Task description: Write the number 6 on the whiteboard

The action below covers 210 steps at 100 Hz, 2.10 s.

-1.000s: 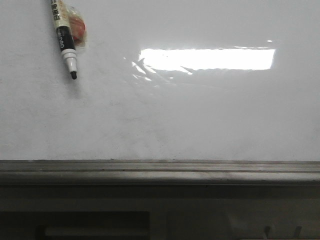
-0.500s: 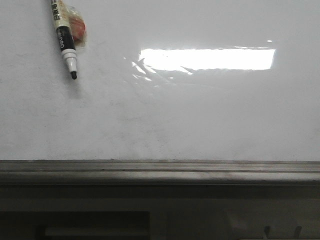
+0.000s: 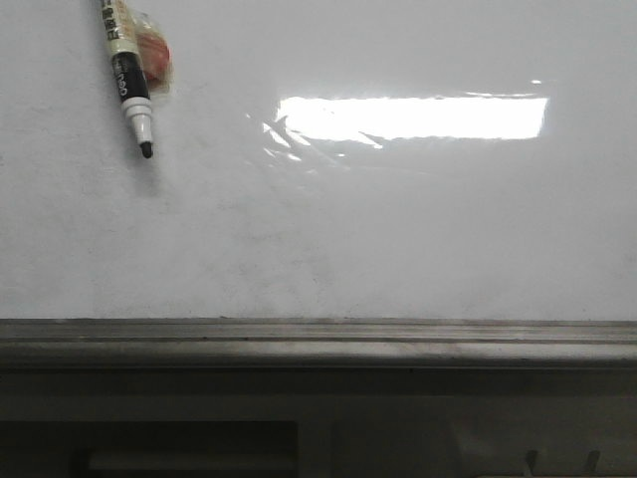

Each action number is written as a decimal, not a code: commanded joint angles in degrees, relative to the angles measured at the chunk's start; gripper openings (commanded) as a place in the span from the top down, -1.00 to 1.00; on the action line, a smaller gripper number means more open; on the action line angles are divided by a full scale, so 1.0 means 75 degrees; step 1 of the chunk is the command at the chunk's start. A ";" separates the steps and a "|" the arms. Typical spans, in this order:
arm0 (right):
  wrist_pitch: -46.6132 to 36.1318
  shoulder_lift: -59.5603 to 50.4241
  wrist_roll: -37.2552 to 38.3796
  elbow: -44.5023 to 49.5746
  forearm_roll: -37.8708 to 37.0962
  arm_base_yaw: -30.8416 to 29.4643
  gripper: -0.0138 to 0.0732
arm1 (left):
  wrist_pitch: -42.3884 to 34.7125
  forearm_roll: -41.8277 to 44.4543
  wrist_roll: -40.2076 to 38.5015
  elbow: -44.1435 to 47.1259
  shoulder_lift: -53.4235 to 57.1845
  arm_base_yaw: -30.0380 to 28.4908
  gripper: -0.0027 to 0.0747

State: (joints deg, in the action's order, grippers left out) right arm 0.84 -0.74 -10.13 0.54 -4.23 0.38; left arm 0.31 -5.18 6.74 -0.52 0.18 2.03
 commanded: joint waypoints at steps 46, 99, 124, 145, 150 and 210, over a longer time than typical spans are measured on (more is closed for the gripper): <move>-0.0735 -0.0131 -0.0045 0.0182 0.2832 -0.0055 0.83 | -0.0583 -0.2838 -0.0048 0.0372 0.0242 -0.0011 0.98; 0.2006 0.0760 -0.0045 -0.1616 0.4216 -0.0055 0.83 | 0.0866 -0.4855 0.0039 -0.1275 -0.0358 -0.0011 0.98; 0.3546 0.2894 -0.0045 -0.3354 0.4052 -0.0055 0.83 | 0.3160 -0.3986 0.0242 -0.3225 -0.2479 -0.0011 0.98; 0.4002 0.3768 -0.0547 -0.4141 0.4198 -0.0055 0.75 | 0.3766 -0.4251 0.0890 -0.3858 -0.3580 0.0300 0.97; 0.4075 0.3848 -0.0658 -0.4201 0.4273 -0.0055 0.57 | 0.3766 -0.4535 0.1359 -0.3891 -0.3739 0.0473 0.90; 0.4059 0.3903 -0.0657 -0.4214 0.4481 -0.0055 -0.32 | 0.3491 -1.0281 0.6488 -0.4077 -0.6631 0.1905 -0.31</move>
State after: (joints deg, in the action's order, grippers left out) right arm 34.49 27.79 -14.22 -29.06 28.12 0.38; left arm 27.62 -75.35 50.27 -28.30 -46.68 14.63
